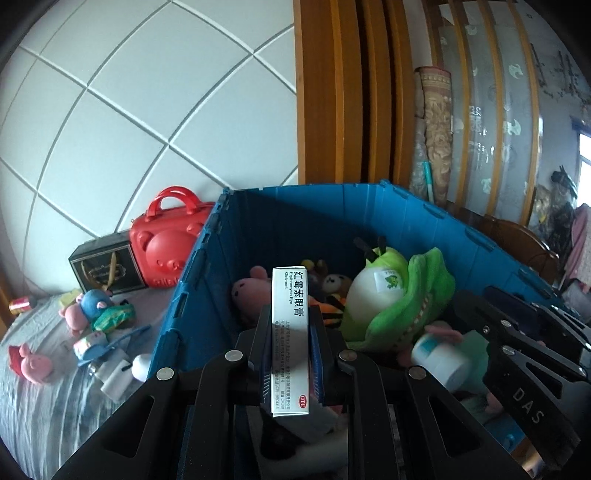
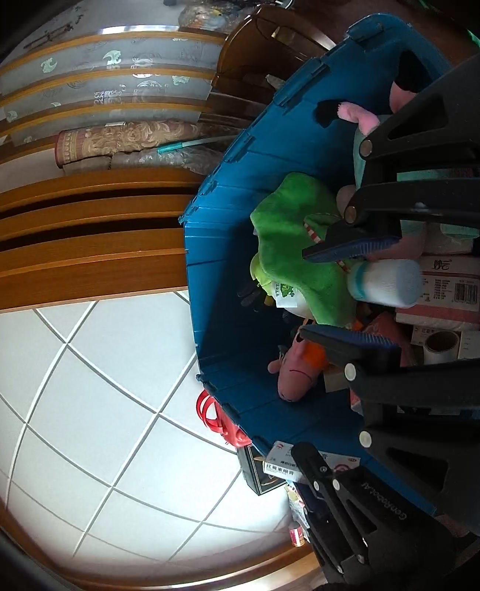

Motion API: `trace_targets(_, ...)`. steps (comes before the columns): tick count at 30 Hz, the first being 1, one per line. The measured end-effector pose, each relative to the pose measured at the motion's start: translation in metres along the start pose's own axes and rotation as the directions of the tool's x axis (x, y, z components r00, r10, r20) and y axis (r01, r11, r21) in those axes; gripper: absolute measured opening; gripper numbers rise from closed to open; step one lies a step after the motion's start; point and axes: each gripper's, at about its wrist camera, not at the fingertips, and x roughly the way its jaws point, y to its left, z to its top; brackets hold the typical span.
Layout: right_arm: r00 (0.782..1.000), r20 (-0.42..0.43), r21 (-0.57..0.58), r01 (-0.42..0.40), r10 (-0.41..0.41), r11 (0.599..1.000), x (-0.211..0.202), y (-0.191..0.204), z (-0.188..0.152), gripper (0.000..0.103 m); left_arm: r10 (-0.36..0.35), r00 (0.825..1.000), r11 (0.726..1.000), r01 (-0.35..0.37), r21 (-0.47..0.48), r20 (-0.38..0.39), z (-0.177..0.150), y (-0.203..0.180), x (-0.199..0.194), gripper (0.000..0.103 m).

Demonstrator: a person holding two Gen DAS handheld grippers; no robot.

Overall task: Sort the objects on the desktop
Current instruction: 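Open both tools to drop the box and bottle into the bin, then withdraw both tools from the bin back over the table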

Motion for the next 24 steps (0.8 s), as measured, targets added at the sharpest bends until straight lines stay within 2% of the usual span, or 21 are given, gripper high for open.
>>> trace_targets(2,1.000,-0.006,0.002,-0.013,0.013,1.000,0.005,0.001,-0.003,0.034,0.007,1.000,1.000,-0.007,-0.004,-0.013,-0.001,0.000,0.001,0.018)
trace_targets(3,1.000,-0.006,0.001,-0.014,0.014,1.000,0.007,0.001,-0.005,0.034,0.004,1.000,1.000,-0.004,-0.007,-0.016,-0.001,0.001,0.001,0.022)
trace_targets(4,1.000,-0.009,0.001,-0.013,0.013,1.000,0.010,0.001,-0.007,0.034,-0.003,1.000,1.000,0.003,-0.009,-0.018,0.000,0.001,0.000,0.039)
trace_targets(5,1.000,-0.014,0.004,-0.011,0.011,1.000,0.013,0.001,-0.008,0.034,-0.005,1.000,1.000,0.005,-0.009,-0.011,0.000,0.002,-0.002,0.049)
trace_targets(6,1.000,-0.013,0.015,-0.013,0.013,1.000,0.014,0.000,-0.008,0.034,-0.004,1.000,1.000,0.004,-0.007,-0.001,0.000,0.001,-0.004,0.067)
trace_targets(7,1.000,0.000,0.026,-0.013,0.013,1.000,0.013,-0.002,-0.009,0.036,-0.004,1.000,1.000,0.004,-0.006,0.010,0.001,0.001,-0.006,0.076)
trace_targets(9,1.000,0.018,0.027,-0.002,0.001,1.000,0.011,-0.002,-0.009,0.039,0.009,1.000,1.000,-0.010,0.008,0.024,0.000,-0.002,-0.007,0.076)
trace_targets(19,1.000,0.020,0.039,-0.010,0.009,0.999,0.010,-0.003,-0.015,0.040,0.023,0.999,1.000,-0.022,-0.013,0.033,0.000,0.000,-0.007,0.076)
trace_targets(24,0.999,0.047,0.048,-0.002,0.000,0.999,0.006,-0.003,-0.015,0.052,0.027,0.999,0.999,-0.027,-0.021,0.041,0.000,0.000,-0.008,0.080)
